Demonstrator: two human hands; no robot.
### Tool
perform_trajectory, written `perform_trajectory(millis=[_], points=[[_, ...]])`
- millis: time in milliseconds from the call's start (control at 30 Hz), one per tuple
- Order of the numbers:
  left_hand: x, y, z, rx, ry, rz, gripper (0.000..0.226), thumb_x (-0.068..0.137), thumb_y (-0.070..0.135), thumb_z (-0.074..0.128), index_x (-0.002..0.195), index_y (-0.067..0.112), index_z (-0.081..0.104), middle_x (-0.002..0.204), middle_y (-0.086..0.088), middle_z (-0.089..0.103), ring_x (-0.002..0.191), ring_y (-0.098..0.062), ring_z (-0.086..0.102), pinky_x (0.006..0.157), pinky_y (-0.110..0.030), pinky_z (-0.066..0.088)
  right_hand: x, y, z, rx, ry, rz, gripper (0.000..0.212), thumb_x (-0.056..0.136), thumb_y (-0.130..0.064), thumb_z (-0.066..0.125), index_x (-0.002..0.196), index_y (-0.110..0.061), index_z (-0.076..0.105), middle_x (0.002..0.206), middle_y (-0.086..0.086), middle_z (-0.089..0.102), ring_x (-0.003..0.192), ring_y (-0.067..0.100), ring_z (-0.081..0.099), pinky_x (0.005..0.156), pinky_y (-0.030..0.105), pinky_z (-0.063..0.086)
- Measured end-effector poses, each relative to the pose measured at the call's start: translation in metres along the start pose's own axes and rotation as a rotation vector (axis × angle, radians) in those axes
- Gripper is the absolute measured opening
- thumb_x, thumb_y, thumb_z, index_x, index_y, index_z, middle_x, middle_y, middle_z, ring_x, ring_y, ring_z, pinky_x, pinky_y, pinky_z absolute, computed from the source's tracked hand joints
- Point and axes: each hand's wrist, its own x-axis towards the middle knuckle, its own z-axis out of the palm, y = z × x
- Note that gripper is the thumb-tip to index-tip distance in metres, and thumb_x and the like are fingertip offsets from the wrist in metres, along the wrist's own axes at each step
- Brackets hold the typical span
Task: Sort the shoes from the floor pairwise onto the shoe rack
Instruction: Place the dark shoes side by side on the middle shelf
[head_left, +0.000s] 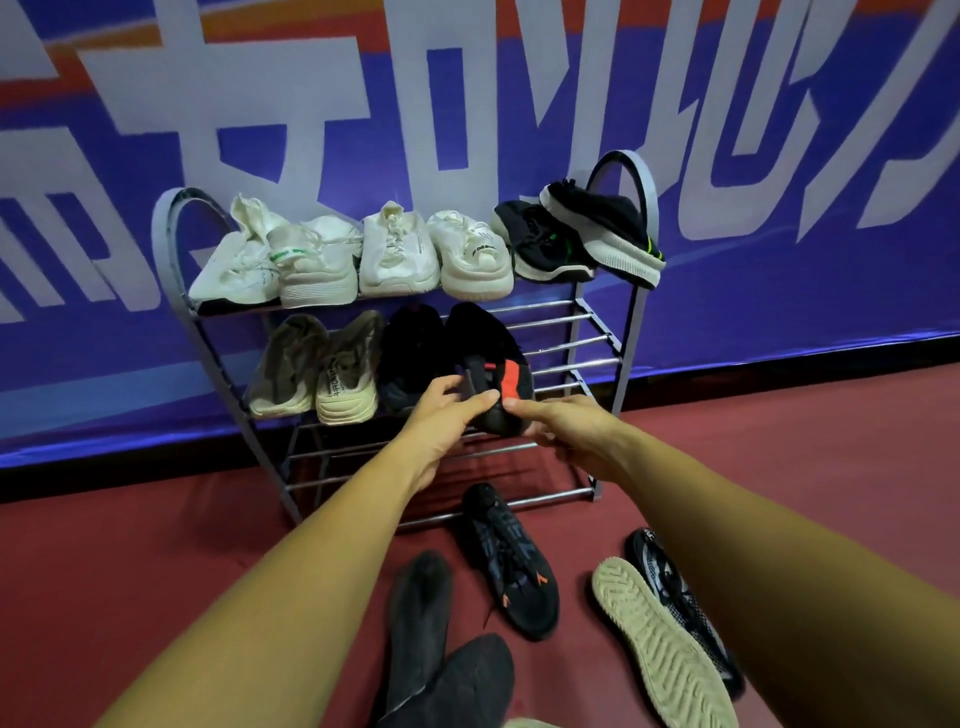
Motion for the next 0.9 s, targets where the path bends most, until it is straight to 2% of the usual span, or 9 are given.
perform_trajectory(millis=[67, 133, 233, 333, 467, 567, 700, 800, 900], points=[[0.005, -0.002, -0.001, 0.076, -0.047, 0.002, 0.075, 0.081, 0.041, 0.077, 0.145, 0.025, 0.042, 0.13, 0.001, 0.063, 0.115, -0.017, 0.061, 0.08, -0.031, 0.044, 0.007, 0.004, 0.002, 0.024, 0.044, -0.004, 0.048, 0.074, -0.05, 0.081, 0.092, -0.006, 0.073, 0.06, -0.006, 0.054, 0.055, 0.011, 0.04, 0.05, 0.025, 0.026], [0.01, -0.007, -0.004, 0.127, -0.078, -0.032, 0.091, 0.069, 0.052, 0.081, 0.148, 0.036, 0.039, 0.137, 0.004, 0.059, 0.117, -0.016, 0.06, 0.086, -0.032, 0.047, 0.013, 0.006, 0.002, 0.027, 0.075, -0.031, 0.049, 0.077, -0.046, 0.08, 0.106, -0.008, 0.072, 0.073, -0.005, 0.063, 0.062, 0.009, 0.052, 0.051, 0.022, 0.031], [0.019, -0.014, -0.001, 0.128, -0.073, -0.051, 0.082, 0.082, 0.038, 0.075, 0.15, 0.044, 0.03, 0.131, 0.005, 0.062, 0.104, -0.013, 0.064, 0.069, -0.028, 0.045, 0.022, 0.01, 0.005, 0.018, 0.113, -0.098, 0.048, 0.082, -0.039, 0.079, 0.118, -0.01, 0.067, 0.103, 0.001, 0.07, 0.093, 0.014, 0.064, 0.064, 0.021, 0.042], [0.032, -0.014, 0.004, 0.111, 0.004, -0.04, 0.073, 0.09, 0.026, 0.068, 0.151, 0.039, 0.031, 0.113, 0.003, 0.07, 0.086, -0.013, 0.065, 0.061, -0.026, 0.043, 0.04, 0.007, 0.007, 0.058, 0.178, -0.198, 0.057, 0.082, -0.028, 0.08, 0.132, -0.01, 0.061, 0.112, 0.006, 0.072, 0.096, 0.017, 0.067, 0.079, 0.026, 0.053], [0.039, -0.015, -0.002, 0.159, 0.012, -0.067, 0.073, 0.092, 0.025, 0.065, 0.153, 0.038, 0.027, 0.109, 0.002, 0.072, 0.081, -0.013, 0.066, 0.058, -0.024, 0.043, 0.059, 0.008, 0.009, -0.057, 0.212, -0.223, 0.07, 0.077, -0.028, 0.084, 0.14, -0.015, 0.055, 0.12, 0.01, 0.07, 0.111, 0.023, 0.066, 0.101, 0.04, 0.051], [0.039, -0.021, -0.001, 0.179, 0.025, -0.066, 0.073, 0.094, 0.021, 0.062, 0.154, 0.037, 0.024, 0.098, -0.003, 0.074, 0.077, -0.014, 0.064, 0.053, -0.022, 0.041, 0.064, 0.016, 0.013, -0.081, 0.234, -0.202, 0.075, 0.075, -0.036, 0.083, 0.142, -0.019, 0.053, 0.121, 0.011, 0.07, 0.116, 0.026, 0.064, 0.103, 0.044, 0.049], [0.036, -0.022, 0.003, 0.175, 0.054, -0.048, 0.073, 0.094, 0.02, 0.062, 0.154, 0.037, 0.024, 0.093, -0.003, 0.074, 0.075, -0.014, 0.063, 0.054, -0.022, 0.041, 0.064, 0.019, 0.02, -0.125, 0.268, -0.201, 0.073, 0.081, -0.041, 0.077, 0.145, -0.018, 0.049, 0.104, 0.002, 0.068, 0.113, 0.025, 0.063, 0.102, 0.045, 0.048], [0.031, -0.022, 0.003, 0.201, 0.071, -0.03, 0.071, 0.093, 0.02, 0.063, 0.153, 0.035, 0.027, 0.092, -0.003, 0.074, 0.072, -0.012, 0.063, 0.051, -0.02, 0.042, 0.059, 0.018, 0.019, -0.225, 0.296, -0.177, 0.064, 0.085, -0.044, 0.074, 0.136, -0.011, 0.055, 0.124, 0.009, 0.066, 0.119, 0.029, 0.06, 0.101, 0.041, 0.048], [0.019, -0.031, 0.0, 0.281, 0.052, -0.019, 0.07, 0.093, 0.019, 0.064, 0.153, 0.031, 0.029, 0.096, -0.007, 0.075, 0.069, -0.012, 0.063, 0.052, -0.019, 0.043, 0.042, 0.025, 0.014, -0.431, 0.244, -0.167, 0.053, 0.09, -0.038, 0.069, 0.134, -0.009, 0.057, 0.126, 0.012, 0.066, 0.119, 0.03, 0.06, 0.095, 0.034, 0.047]])
